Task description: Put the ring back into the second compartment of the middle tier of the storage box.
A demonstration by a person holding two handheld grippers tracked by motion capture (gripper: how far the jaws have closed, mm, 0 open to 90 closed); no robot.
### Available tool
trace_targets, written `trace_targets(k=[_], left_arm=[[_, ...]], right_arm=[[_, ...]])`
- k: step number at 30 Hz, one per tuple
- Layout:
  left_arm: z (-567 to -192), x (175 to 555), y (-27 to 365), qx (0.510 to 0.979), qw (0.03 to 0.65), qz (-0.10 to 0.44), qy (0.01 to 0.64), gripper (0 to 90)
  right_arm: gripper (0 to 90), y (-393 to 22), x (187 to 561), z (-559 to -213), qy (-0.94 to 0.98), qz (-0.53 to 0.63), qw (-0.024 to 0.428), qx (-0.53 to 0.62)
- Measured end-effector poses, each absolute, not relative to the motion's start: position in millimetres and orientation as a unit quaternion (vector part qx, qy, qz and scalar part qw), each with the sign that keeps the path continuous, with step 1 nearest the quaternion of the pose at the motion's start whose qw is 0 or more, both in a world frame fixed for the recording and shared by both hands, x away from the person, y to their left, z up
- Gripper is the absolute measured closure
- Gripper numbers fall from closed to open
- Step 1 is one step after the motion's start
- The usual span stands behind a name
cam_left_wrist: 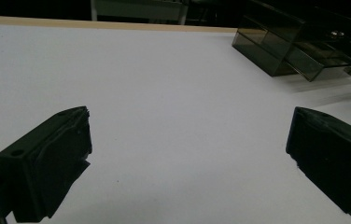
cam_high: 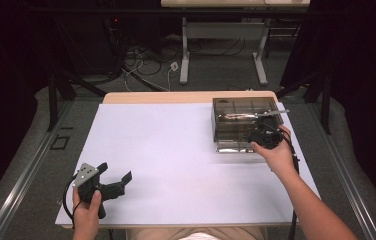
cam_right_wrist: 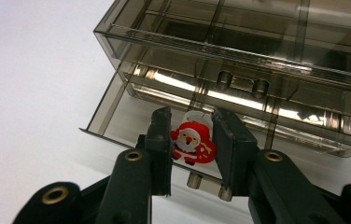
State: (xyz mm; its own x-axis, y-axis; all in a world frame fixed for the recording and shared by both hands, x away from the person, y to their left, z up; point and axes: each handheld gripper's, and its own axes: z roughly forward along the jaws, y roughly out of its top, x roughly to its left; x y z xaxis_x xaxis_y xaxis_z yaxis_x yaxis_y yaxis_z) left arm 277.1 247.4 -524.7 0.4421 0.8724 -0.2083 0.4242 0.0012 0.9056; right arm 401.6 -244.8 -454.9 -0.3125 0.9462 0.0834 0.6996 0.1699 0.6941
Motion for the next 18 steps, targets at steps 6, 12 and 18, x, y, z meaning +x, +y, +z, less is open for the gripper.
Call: trace_targets(k=[6, 12, 18], left_arm=[[-525, 277, 248, 0.674, 0.517, 0.216, 0.481, 0.2], [-525, 277, 248, 0.675, 0.516, 0.216, 0.48, 0.2], [-525, 277, 247, 0.676, 0.516, 0.214, 0.48, 0.2]], right_arm=[[68.6, -243, 407, -460, 0.741, 0.317, 0.186, 0.562], [68.6, -243, 413, -464, 0.742, 0.308, 0.189, 0.564], [68.5, -244, 417, -468, 0.74, 0.301, 0.186, 0.572]])
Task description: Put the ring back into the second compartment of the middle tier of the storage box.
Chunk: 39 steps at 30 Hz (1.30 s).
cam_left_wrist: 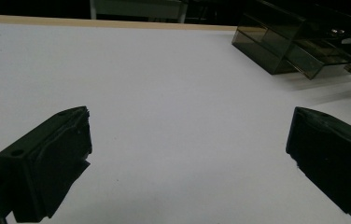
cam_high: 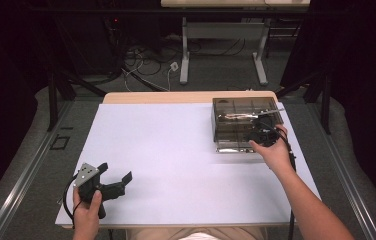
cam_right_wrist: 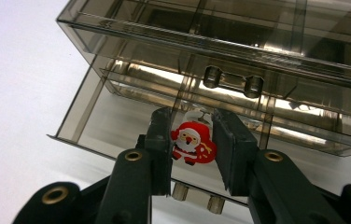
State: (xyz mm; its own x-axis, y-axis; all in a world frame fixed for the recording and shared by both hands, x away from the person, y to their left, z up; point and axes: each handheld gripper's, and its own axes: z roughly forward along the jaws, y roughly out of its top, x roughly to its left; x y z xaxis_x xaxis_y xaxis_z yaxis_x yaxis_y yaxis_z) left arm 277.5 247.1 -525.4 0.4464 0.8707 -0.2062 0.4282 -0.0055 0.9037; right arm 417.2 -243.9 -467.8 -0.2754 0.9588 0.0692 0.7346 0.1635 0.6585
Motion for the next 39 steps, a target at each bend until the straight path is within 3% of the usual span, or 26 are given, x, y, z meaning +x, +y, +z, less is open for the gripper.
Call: trace_targets(k=[39], left_arm=[[-526, 278, 247, 0.676, 0.516, 0.214, 0.481, 0.2]], right_arm=[[64.6, -242, 427, -479, 0.748, 0.283, 0.179, 0.573]])
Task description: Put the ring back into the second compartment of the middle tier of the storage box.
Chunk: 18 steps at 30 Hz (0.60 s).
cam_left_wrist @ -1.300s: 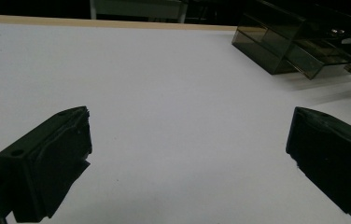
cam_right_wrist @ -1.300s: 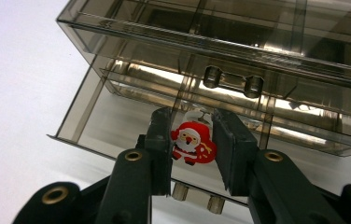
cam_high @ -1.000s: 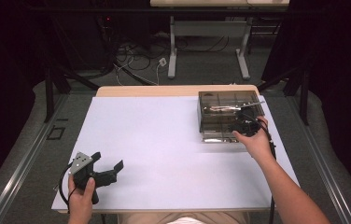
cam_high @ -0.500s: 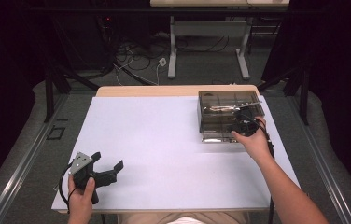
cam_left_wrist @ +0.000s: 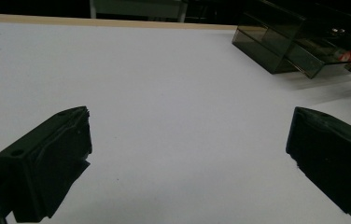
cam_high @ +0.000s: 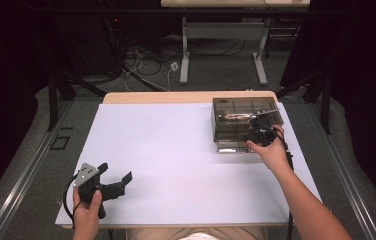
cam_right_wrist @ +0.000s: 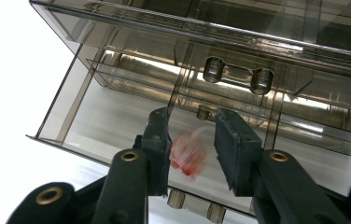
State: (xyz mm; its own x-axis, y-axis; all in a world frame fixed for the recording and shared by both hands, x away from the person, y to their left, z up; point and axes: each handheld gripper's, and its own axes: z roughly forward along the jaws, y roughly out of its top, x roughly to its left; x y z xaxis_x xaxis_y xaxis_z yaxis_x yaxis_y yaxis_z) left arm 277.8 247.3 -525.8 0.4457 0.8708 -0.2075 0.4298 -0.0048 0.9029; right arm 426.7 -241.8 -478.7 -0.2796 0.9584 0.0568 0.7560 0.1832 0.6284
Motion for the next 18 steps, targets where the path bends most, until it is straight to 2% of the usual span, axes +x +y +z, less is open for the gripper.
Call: trace_targets(k=[18], left_arm=[[-527.4, 279.7, 246.4, 0.676, 0.516, 0.208, 0.484, 0.2]], right_arm=[[52.0, -247.2, 426.5, -479.9, 0.74, 0.298, 0.161, 0.582]])
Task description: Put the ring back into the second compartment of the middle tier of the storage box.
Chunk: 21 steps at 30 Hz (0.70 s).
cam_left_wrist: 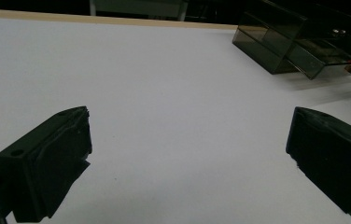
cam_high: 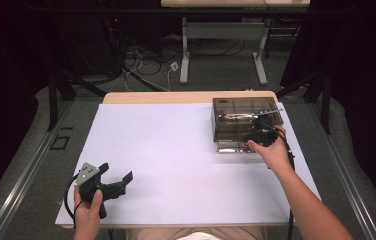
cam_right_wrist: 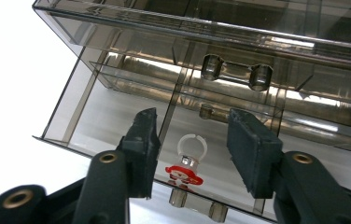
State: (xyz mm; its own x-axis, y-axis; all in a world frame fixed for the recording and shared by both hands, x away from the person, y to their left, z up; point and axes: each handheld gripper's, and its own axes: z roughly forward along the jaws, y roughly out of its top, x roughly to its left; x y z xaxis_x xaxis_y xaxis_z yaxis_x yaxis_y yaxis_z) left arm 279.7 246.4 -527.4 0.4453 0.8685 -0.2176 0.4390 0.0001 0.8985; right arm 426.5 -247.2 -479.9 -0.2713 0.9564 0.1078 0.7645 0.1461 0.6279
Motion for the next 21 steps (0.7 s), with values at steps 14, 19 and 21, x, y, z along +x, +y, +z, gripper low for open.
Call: trace_targets(k=[14, 19, 21], left_arm=[[-527.3, 281.2, 247.1, 0.669, 0.518, 0.207, 0.491, 0.2], [-527.4, 280.8, 247.1, 0.67, 0.517, 0.207, 0.49, 0.2], [-526.9, 280.4, 247.2, 0.67, 0.517, 0.21, 0.489, 0.2]], right_arm=[[31.1, -244.4, 422.1, -473.3, 0.731, 0.343, 0.152, 0.569], [19.0, -243.3, 420.0, -472.4, 0.738, 0.341, 0.171, 0.557], [15.5, -243.0, 419.4, -471.7, 0.737, 0.343, 0.171, 0.557]])
